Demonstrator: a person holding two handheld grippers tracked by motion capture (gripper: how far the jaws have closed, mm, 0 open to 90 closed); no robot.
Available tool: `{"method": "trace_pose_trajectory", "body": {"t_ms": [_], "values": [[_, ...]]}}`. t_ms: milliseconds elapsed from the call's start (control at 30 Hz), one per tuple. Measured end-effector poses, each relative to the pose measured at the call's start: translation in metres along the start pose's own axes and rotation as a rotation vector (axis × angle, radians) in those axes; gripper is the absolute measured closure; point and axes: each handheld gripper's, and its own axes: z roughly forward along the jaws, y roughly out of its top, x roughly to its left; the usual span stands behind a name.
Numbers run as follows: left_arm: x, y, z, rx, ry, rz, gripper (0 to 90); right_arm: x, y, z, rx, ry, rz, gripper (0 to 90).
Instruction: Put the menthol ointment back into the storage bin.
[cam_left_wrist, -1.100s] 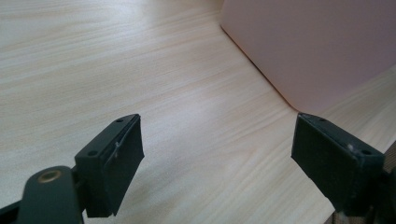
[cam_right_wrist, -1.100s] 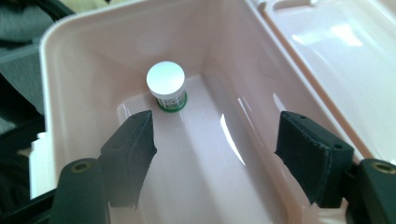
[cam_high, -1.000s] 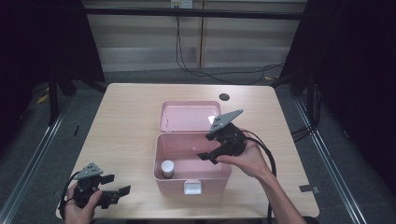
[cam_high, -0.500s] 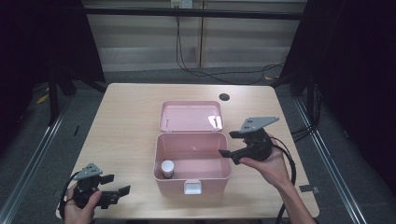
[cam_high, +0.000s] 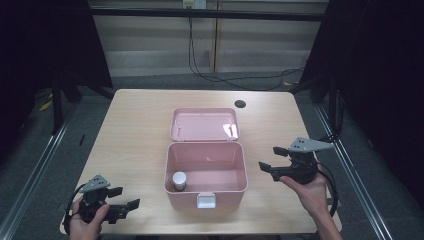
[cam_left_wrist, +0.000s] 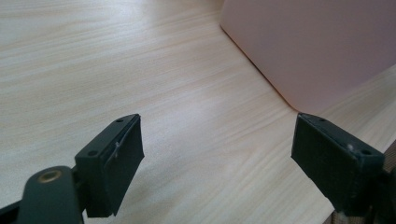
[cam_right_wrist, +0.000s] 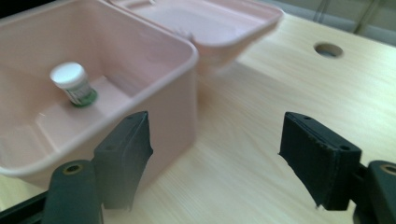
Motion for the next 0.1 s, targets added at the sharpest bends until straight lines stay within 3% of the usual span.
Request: {"method": "trace_pose_trajectory", "body": {"t_ms": [100], "values": [[0.001, 0.000, 0.000, -0.002, -0.001, -0.001, 16.5, -0.005, -0.011, -0.001, 0.018, -0.009, 0.024, 24.2]]}}
